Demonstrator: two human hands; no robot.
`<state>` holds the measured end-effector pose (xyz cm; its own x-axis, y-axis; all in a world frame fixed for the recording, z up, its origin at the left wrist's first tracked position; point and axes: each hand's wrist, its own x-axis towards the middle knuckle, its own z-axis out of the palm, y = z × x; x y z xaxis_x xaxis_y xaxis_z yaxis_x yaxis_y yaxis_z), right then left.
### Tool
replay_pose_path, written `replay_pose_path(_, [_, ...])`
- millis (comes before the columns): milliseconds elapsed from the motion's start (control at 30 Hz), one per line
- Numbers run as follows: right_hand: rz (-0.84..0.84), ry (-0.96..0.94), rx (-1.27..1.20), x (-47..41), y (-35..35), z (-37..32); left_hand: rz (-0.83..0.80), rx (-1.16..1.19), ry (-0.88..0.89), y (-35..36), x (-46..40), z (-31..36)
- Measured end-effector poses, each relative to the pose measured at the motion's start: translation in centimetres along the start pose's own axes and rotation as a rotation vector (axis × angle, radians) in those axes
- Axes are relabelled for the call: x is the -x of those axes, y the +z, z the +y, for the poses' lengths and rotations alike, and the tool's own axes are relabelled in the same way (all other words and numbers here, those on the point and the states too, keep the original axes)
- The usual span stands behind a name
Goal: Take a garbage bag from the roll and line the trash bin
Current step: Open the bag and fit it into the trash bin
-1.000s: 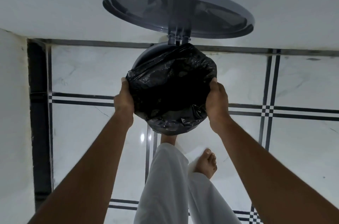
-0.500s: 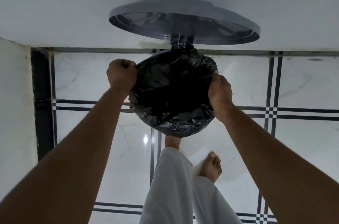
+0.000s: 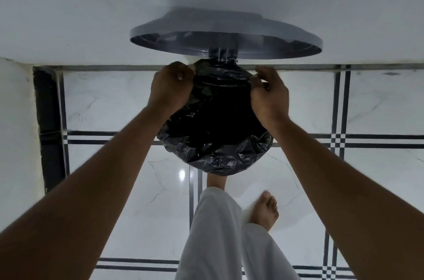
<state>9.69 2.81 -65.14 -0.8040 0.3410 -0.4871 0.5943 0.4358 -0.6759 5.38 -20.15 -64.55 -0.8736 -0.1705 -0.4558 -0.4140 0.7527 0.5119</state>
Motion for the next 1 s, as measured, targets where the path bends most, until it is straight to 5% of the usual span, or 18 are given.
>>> replay_pose_path(200, [-0.108,0.041,0.213,-2.3,2.5,-1.4,-0.231,-0.006,-0.107,1.6,-3.4,0.4])
replay_pose_path(733, [-0.065,0.014,0.394,-4.2,1.5,-0.1,-0.378,-0.02,-0.243,1.5,-4.9,-2.2])
replay_pose_path(867, [0.182,0.076,0.245,-1.7,0.4,0.5,0.077,0.13,-0.403,0.8,-2.1,-4.1])
replay_pose_path(1000, [0.274,0.321,0.092,3.6,0.5,2.0,0.289,0.228,-0.522,1.6,5.2,-4.6])
